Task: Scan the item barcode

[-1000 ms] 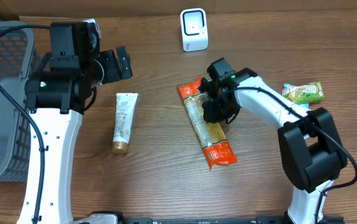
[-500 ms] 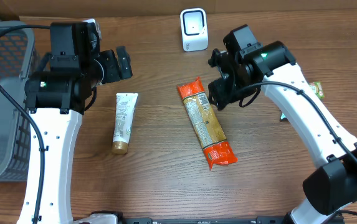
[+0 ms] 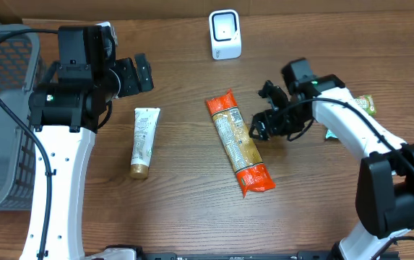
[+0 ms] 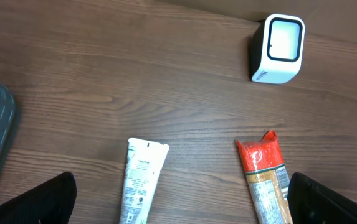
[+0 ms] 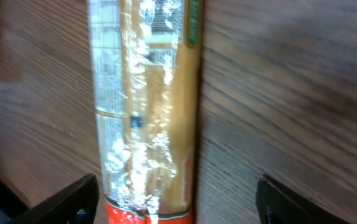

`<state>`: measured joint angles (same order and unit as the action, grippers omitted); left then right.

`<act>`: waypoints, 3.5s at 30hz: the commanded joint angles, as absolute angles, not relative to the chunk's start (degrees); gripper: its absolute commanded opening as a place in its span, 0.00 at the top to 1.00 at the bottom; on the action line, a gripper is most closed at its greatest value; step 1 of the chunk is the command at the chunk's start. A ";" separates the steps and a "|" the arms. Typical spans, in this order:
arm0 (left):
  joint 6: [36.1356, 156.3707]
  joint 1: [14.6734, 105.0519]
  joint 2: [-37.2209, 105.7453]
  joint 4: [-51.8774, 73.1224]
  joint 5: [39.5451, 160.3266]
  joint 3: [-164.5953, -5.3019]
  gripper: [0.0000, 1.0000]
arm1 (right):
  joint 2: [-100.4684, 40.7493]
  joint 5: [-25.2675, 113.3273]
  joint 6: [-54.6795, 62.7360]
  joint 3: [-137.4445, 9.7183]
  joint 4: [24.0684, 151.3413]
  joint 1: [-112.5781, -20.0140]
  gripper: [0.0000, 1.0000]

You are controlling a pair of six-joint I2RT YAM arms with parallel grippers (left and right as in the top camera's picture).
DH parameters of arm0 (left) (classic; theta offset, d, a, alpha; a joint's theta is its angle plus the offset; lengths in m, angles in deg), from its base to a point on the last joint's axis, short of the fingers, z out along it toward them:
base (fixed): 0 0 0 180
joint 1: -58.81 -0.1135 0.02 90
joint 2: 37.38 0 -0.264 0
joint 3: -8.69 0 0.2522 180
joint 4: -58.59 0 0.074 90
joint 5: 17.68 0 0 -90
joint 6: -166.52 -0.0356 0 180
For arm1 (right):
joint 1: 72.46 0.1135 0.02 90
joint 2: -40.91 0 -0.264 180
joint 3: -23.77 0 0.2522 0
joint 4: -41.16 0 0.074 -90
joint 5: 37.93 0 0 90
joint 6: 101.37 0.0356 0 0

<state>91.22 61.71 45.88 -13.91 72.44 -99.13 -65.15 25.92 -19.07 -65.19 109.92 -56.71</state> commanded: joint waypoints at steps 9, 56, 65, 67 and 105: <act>91.96 61.84 45.86 -13.87 71.70 -99.61 0.01 | -65.87 15.87 -25.54 -53.23 99.04 -56.14 0.25; 91.96 61.84 45.86 -13.87 71.72 -99.61 0.01 | -65.45 34.93 -14.29 -71.00 110.93 -53.02 0.96; 91.96 61.84 45.86 -13.87 71.70 -99.61 0.00 | -62.72 66.77 -3.77 -72.33 117.57 -43.20 0.96; 91.98 61.84 45.86 -13.87 71.72 -99.61 0.01 | -62.72 70.60 -2.40 -70.98 116.63 -40.54 0.96; 91.96 61.84 45.86 -13.87 71.72 -99.61 0.00 | -63.31 43.71 -17.39 -67.09 111.39 -46.22 0.00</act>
